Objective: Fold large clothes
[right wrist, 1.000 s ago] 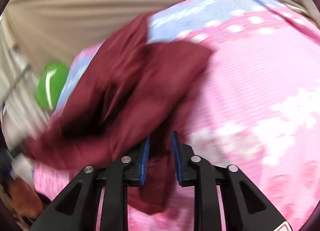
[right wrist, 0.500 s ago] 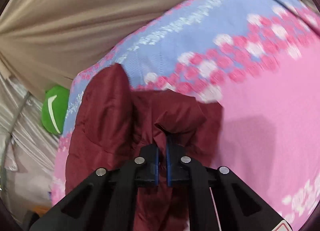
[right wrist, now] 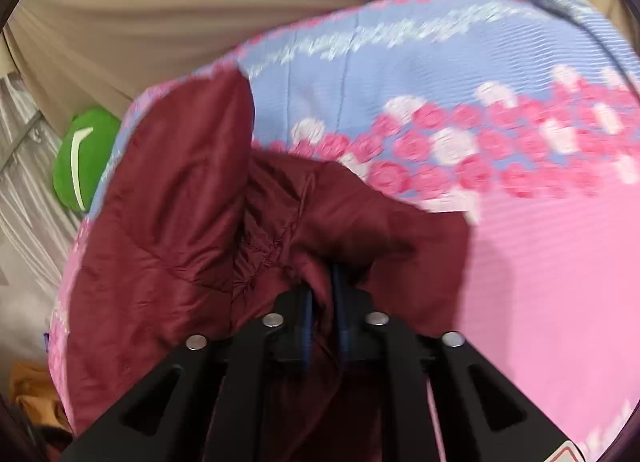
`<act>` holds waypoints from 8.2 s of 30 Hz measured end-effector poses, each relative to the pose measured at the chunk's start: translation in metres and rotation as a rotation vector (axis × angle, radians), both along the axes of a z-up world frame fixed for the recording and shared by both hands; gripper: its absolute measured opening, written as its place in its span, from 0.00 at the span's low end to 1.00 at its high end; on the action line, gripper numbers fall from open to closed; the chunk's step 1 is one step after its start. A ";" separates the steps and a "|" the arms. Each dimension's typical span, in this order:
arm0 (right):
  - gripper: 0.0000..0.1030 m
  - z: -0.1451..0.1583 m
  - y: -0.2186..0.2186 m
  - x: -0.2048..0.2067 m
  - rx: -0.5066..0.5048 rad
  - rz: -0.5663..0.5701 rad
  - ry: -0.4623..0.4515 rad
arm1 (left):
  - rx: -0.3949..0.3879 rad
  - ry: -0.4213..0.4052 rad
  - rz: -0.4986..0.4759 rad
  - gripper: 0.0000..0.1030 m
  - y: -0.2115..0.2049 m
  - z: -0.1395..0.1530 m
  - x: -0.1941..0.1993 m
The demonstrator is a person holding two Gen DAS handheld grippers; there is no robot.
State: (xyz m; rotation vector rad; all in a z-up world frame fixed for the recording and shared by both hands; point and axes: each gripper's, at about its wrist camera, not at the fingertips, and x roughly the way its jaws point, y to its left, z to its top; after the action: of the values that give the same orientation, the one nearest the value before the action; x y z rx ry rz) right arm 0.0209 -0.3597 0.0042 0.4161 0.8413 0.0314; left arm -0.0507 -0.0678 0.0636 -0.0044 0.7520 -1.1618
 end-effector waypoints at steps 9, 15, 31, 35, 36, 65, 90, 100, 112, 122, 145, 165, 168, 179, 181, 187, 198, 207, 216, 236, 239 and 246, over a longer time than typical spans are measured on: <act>0.61 0.049 0.004 -0.016 0.098 0.038 -0.139 | 0.111 0.084 0.130 0.01 -0.012 -0.043 0.059; 0.07 0.022 0.039 0.007 0.176 0.075 -0.093 | 0.156 0.080 0.134 0.01 -0.018 -0.058 0.042; 0.21 0.003 0.006 -0.072 0.098 -0.186 -0.095 | 0.173 0.147 0.054 0.04 -0.038 -0.070 0.027; 0.50 0.018 0.013 -0.131 0.134 -0.203 -0.142 | 0.067 0.075 0.169 0.55 0.015 -0.033 0.028; 0.54 0.015 0.016 -0.142 0.169 -0.205 -0.140 | 0.050 0.049 0.220 0.71 0.028 -0.026 0.031; 0.64 -0.011 0.050 -0.182 0.157 -0.226 -0.042 | 0.233 -0.036 0.472 0.95 0.049 -0.042 0.039; 0.85 -0.037 0.057 -0.103 0.217 -0.222 0.024 | 0.265 0.164 0.441 0.96 0.005 -0.088 0.100; 0.36 -0.033 0.061 -0.087 0.262 -0.168 0.005 | 0.221 0.192 0.415 0.80 0.007 -0.082 0.102; 0.17 0.139 0.121 -0.088 -0.004 -0.039 -0.426 | -0.057 -0.126 0.306 0.40 0.065 0.065 0.087; 0.41 0.087 0.151 0.051 0.009 0.008 -0.301 | 0.090 -0.269 0.467 0.72 0.111 0.029 0.187; 0.11 -0.004 0.154 0.038 0.082 -0.086 -0.111 | 0.377 -0.089 0.552 0.39 0.137 -0.084 0.183; 0.12 -0.013 0.184 0.024 -0.158 -0.120 -0.106 | 0.401 -0.113 0.672 0.40 0.147 -0.085 0.166; 0.15 -0.002 0.193 0.002 -0.202 -0.143 -0.136 | 0.389 -0.150 0.702 0.65 0.148 -0.075 0.147; 0.39 -0.022 0.220 -0.024 -0.287 -0.195 -0.072 | 0.382 -0.196 0.803 0.90 0.125 -0.086 0.113; 0.41 -0.030 0.225 -0.025 -0.281 -0.188 -0.046 | 0.401 -0.189 0.808 0.90 0.122 -0.092 0.111; 0.48 -0.033 0.234 -0.032 -0.309 -0.192 -0.030 | 0.439 -0.192 0.817 0.91 0.117 -0.096 0.108; 0.50 -0.037 0.248 -0.038 -0.326 -0.165 -0.009 | 0.481 -0.202 0.826 0.93 0.113 -0.099 0.102; 0.52 -0.038 0.255 -0.044 -0.332 -0.164 -0.012 | 0.490 -0.199 0.822 0.93 0.112 -0.101 0.097; 0.53 -0.037 0.263 -0.048 -0.345 -0.154 -0.019 | 0.508 -0.218 0.810 0.93 0.108 -0.103 0.090; 0.54 -0.038 0.267 -0.050 -0.350 -0.160 -0.007 | 0.547 -0.235 0.851 0.93 0.106 -0.104 0.086; 0.54 -0.038 0.266 -0.050 -0.351 -0.158 -0.007 | 0.546 -0.235 0.850 0.93 0.107 -0.104 0.086; 0.54 -0.038 0.266 -0.050 -0.353 -0.159 -0.006 | 0.548 -0.234 0.850 0.91 0.105 -0.104 0.086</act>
State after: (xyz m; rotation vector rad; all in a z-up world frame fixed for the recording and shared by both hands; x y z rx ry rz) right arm -0.0294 -0.0934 -0.0341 0.1491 0.7871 -0.2599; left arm 0.0352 0.0376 -0.0407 0.2441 0.7269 -0.1266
